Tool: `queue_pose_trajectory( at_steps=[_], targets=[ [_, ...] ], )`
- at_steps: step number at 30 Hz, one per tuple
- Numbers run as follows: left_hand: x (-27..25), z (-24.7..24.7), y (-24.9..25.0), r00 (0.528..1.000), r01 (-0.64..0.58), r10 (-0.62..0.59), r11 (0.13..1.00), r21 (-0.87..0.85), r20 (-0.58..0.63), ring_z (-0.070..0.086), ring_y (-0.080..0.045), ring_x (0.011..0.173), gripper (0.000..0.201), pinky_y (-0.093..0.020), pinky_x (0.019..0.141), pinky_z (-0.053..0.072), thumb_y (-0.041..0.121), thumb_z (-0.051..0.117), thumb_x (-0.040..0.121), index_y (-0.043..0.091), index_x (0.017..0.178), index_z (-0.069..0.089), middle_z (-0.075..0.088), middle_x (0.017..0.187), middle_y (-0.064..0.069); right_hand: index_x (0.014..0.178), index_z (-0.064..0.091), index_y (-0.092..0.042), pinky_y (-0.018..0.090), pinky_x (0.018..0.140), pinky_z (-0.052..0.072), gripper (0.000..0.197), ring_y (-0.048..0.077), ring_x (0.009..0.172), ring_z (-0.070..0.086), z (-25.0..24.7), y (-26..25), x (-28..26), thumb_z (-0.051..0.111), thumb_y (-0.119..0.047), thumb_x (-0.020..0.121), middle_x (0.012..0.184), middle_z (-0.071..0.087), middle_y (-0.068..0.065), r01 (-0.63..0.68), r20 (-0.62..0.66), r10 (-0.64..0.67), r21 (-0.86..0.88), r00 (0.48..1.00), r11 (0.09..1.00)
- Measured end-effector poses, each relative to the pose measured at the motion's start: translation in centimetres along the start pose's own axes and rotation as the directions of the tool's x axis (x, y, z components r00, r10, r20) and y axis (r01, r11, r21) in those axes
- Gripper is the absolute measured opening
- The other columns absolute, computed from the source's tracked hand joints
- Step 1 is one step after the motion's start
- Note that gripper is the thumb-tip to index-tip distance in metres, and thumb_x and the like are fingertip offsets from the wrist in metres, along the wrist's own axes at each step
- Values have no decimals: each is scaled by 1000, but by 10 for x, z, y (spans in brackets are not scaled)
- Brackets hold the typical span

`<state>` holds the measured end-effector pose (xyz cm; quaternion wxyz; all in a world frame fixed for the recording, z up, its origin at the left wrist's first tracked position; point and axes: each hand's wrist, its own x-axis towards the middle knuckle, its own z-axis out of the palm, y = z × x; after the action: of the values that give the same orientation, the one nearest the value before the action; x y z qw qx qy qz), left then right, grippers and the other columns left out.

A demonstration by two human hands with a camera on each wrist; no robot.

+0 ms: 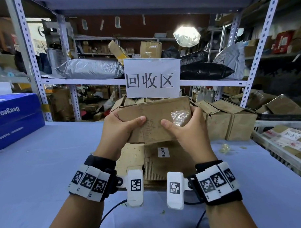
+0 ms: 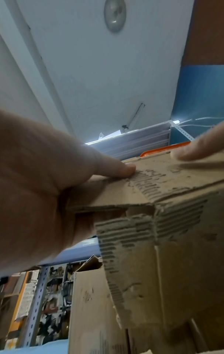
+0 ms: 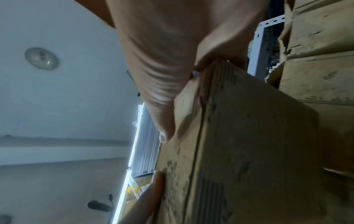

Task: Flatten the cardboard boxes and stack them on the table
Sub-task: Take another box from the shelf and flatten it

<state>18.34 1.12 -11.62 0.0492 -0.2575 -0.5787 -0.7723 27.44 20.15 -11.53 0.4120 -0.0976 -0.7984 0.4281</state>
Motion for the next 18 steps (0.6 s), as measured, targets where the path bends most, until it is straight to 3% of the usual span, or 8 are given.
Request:
queue_pose_trajectory(
  at_steps=[2, 6, 9, 12, 15, 18],
  targets=[
    [-2, 3, 0, 1000, 0, 0, 1000, -28, 9, 77, -25, 92, 27, -38, 73, 64, 9, 86, 78, 9, 101, 72, 79, 99, -9, 117, 39, -34, 11, 71, 35, 73, 3, 96, 48, 2, -2, -1, 81, -62, 64, 101, 45, -25, 25, -70, -29, -60, 997, 998],
    [-5, 7, 1, 1000, -2, 3, 998, -56, 11, 77, -26, 94, 24, -38, 76, 63, 8, 86, 78, 8, 99, 73, 79, 100, -10, 116, 59, -25, 27, 75, 48, 55, 9, 89, 61, 1, -2, -1, 80, -53, 74, 96, 63, -17, 34, -117, -40, -54, 992, 998],
    [-8, 10, 2, 999, 0, 3, 998, -66, 35, 76, -29, 97, 29, -40, 78, 63, 11, 88, 76, 9, 101, 73, 79, 103, -11, 107, 67, -24, 27, 70, 51, 33, 4, 82, 64, -5, 2, 0, 76, -45, 82, 89, 68, -16, 45, -136, -46, -8, 990, 999],
    [-9, 16, 3, 999, -5, 6, 999, -33, 34, 76, -28, 97, 39, -42, 78, 63, 15, 89, 73, 8, 107, 71, 79, 103, -9, 104, 67, -25, 18, 62, 43, 25, -8, 76, 58, -9, 5, 2, 71, -43, 87, 81, 64, -22, 69, -181, -79, -60, 980, 996],
    [-10, 19, 1, 1000, -6, 6, 1000, -13, 22, 77, -26, 96, 41, -40, 77, 63, 13, 89, 76, 7, 110, 69, 79, 102, -7, 99, 64, -24, 24, 62, 41, 20, -4, 71, 55, -10, 7, 3, 67, -43, 91, 77, 61, -19, 74, -206, -102, -137, 973, 988],
    [-11, 19, 0, 999, -47, 48, 996, 72, -4, 77, -21, 93, 41, -37, 74, 63, 16, 91, 75, 10, 108, 68, 78, 99, -3, 88, 57, -26, 21, 55, 33, 17, -2, 65, 49, -11, 10, 3, 64, -40, 94, 71, 57, -16, 74, -192, -111, -191, 975, 979]
  ],
)
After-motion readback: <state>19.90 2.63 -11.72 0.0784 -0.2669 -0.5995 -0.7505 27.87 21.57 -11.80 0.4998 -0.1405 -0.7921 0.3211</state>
